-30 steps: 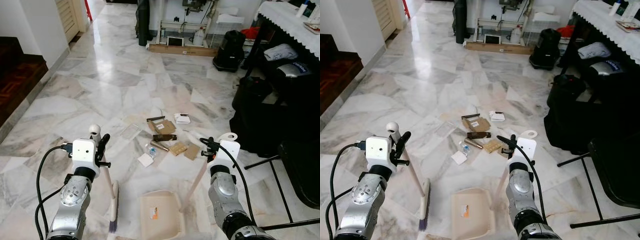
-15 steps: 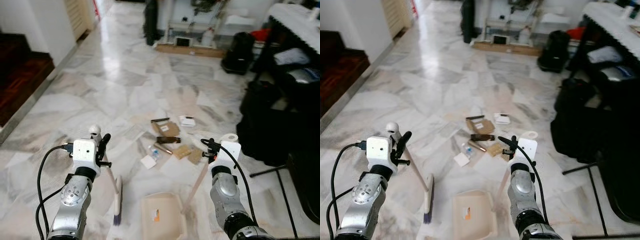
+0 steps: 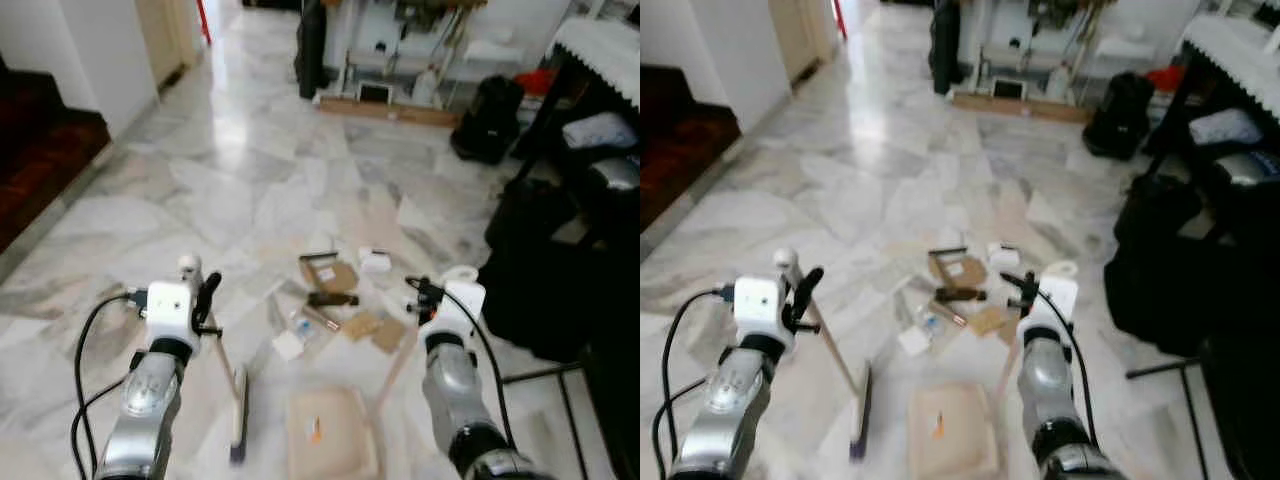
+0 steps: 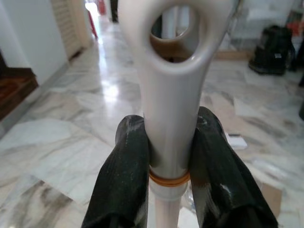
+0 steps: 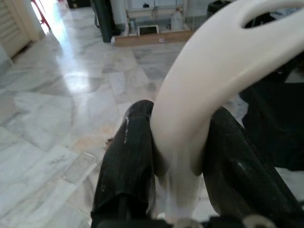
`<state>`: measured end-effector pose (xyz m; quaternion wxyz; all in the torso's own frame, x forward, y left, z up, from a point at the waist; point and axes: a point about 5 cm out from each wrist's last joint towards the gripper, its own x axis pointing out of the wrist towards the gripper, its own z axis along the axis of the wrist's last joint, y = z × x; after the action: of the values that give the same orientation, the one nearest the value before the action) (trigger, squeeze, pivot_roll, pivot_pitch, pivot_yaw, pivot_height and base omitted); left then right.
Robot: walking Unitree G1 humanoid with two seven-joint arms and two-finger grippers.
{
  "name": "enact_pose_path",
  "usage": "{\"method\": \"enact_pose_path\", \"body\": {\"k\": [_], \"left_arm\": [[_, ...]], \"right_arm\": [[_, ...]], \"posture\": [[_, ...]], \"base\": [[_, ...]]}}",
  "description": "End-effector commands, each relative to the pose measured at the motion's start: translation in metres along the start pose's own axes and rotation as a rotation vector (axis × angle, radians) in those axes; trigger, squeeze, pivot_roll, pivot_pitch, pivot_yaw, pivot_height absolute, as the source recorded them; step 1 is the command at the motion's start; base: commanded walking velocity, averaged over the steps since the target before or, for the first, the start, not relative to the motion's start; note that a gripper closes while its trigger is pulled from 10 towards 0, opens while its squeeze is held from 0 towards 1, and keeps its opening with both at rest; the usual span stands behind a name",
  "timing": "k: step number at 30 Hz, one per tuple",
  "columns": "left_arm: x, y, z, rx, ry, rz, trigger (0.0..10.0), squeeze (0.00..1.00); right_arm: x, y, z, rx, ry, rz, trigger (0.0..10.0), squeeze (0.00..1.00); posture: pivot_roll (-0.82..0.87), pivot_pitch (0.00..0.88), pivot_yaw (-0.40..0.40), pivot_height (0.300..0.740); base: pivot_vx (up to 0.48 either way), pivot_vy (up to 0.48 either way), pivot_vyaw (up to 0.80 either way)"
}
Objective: Sweep floor
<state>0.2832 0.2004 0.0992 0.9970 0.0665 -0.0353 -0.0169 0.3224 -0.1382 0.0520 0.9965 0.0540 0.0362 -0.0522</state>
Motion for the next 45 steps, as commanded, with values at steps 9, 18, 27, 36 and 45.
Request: {"method": "enact_pose_path", "body": {"k": [9,18,27,36,45], "left_arm": [[0.006,-0.003,0.015,0.014,-0.066,-0.015,10.0,0.0],[0.006,0.0,0.018,0.023,-0.078,-0.015,10.0,0.0],[0.007,-0.004,0.02,0.01,-0.093,-0.033,10.0,0.0],[0.007,-0.006,0.018,-0.002,-0.086,-0.037,10.0,0.0],[0.008,-0.008,0.015,-0.009,-0.076,-0.05,10.0,0.0]], "right_arm": [[0.002,-0.008,0.004,0.021,-0.015,-0.029,10.0,0.0],[0.001,-0.007,0.003,0.024,-0.01,-0.028,10.0,0.0],[0.001,-0.007,0.003,0.014,-0.017,-0.025,10.0,0.0],[0.001,-0.007,0.004,-0.002,-0.032,-0.015,10.0,0.0],[-0.003,-0.021,0.004,-0.035,-0.056,-0.062,10.0,0.0]], "posture": [[0.14,0.045,-0.055,0.74],[0.14,0.034,-0.055,0.74],[0.14,0.018,-0.056,0.74],[0.14,0.002,-0.056,0.74],[0.12,0.0,-0.047,0.74]], "base": [[0.308,0.0,0.0],[0.267,0.0,0.0],[0.0,0.0,0.0],[0.0,0.0,0.0],[0.0,0.0,0.0]]}}
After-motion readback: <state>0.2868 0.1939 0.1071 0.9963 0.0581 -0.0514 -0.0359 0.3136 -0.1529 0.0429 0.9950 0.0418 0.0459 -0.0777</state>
